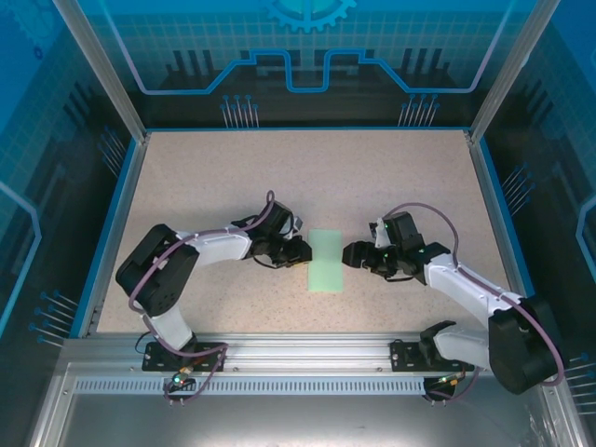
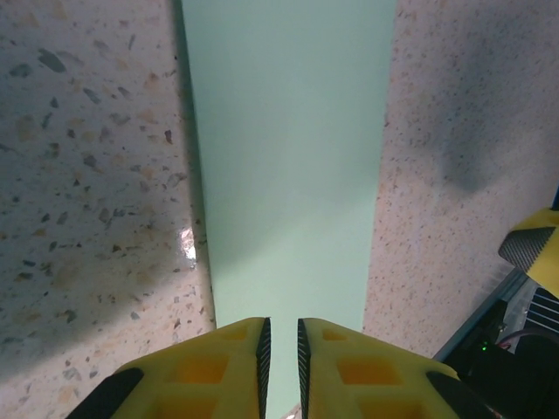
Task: Fold a paper plane with a square sheet of paper (fold left side to right side)
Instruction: Fold the triangle a second time at the center of the table.
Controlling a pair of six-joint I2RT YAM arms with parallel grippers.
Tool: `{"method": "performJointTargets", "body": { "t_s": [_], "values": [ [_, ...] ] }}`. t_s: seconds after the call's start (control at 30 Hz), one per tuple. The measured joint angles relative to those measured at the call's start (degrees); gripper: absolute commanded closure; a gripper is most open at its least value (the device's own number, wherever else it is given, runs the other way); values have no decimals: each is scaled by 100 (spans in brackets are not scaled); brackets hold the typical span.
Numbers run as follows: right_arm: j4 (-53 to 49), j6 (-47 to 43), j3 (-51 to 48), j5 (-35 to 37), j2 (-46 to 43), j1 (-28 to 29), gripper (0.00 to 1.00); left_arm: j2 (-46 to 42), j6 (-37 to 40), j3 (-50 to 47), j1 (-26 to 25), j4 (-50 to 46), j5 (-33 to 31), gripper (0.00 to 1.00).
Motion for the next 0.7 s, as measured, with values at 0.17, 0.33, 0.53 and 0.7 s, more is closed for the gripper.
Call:
{"method": "performJointTargets", "body": {
  "t_s": [0.17, 0.33, 0.53, 0.7],
  "values": [
    [37, 35, -83, -177, 35, 4, 21, 310, -46, 2, -46, 66, -2, 81],
    [122, 33, -81, -304, 238, 22, 22, 476, -129, 2, -46, 164, 7, 81],
    [17, 0, 127, -343, 717, 101, 32, 479, -136, 0, -57, 190, 0, 81],
    [11, 39, 374, -365, 1047, 223, 39, 476, -136, -24, -57, 223, 0, 81]
  ]
}}
